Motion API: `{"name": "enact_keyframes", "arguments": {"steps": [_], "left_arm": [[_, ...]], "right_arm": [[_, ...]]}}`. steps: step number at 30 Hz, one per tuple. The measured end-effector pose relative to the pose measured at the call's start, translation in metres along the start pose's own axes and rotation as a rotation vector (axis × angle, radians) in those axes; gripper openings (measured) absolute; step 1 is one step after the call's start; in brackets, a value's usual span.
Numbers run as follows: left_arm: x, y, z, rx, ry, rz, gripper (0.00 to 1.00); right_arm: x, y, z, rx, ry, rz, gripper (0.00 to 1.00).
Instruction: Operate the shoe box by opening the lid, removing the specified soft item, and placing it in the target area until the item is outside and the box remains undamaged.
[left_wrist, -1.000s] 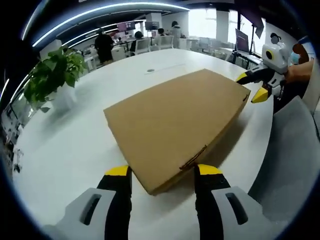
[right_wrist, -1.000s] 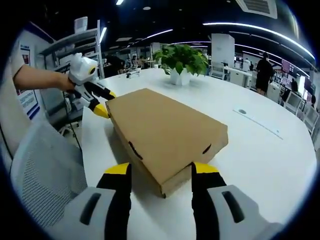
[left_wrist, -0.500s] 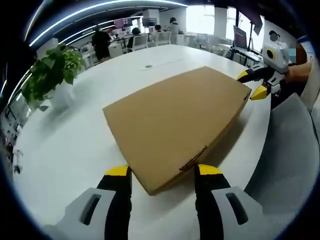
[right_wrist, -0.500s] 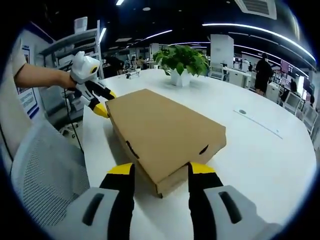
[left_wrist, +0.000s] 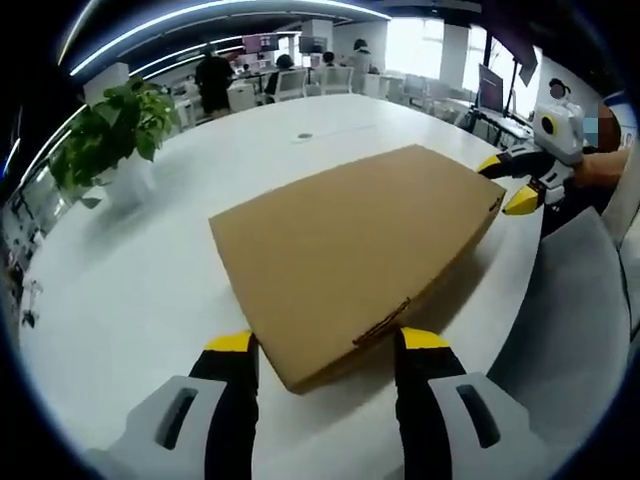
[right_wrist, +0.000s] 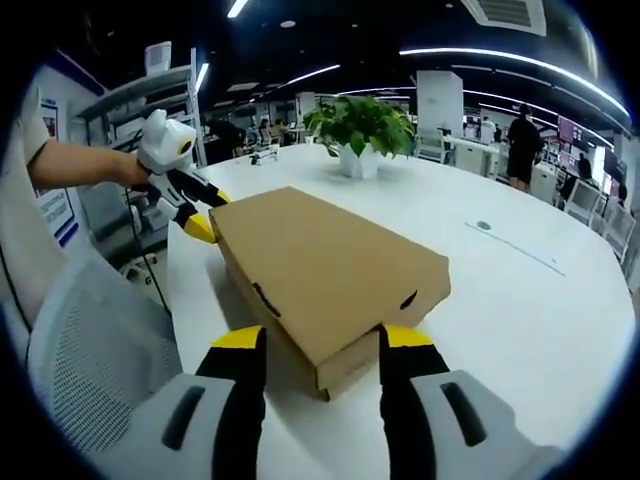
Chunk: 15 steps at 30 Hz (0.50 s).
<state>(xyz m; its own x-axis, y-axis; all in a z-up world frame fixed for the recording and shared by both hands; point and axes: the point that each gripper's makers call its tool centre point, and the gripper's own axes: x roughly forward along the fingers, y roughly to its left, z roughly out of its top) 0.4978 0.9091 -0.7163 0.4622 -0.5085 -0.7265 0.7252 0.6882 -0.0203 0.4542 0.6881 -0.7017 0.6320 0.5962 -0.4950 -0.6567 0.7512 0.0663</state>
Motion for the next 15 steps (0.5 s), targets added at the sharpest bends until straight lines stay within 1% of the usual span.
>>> {"name": "enact_keyframes", "arguments": {"steps": [2, 4, 8, 10, 15], "left_arm": [[-0.003, -0.001, 0.003, -0.006, -0.01, -0.002, 0.55], [-0.005, -0.004, 0.005, -0.012, -0.022, -0.014, 0.58], [-0.008, -0.008, 0.007, 0.009, -0.025, -0.02, 0.63], [-0.011, -0.008, 0.011, 0.006, -0.033, -0.02, 0.63], [-0.019, -0.005, 0.02, 0.008, -0.064, -0.006, 0.62]], "right_arm": [[-0.002, 0.0, 0.002, -0.003, -0.006, -0.001, 0.41], [-0.003, 0.0, 0.005, -0.007, -0.012, 0.0, 0.41], [-0.005, 0.001, 0.009, -0.02, -0.02, 0.003, 0.43], [-0.006, 0.001, 0.011, -0.022, -0.025, 0.002, 0.44], [-0.011, 0.001, 0.024, -0.037, -0.049, -0.004, 0.45]]}}
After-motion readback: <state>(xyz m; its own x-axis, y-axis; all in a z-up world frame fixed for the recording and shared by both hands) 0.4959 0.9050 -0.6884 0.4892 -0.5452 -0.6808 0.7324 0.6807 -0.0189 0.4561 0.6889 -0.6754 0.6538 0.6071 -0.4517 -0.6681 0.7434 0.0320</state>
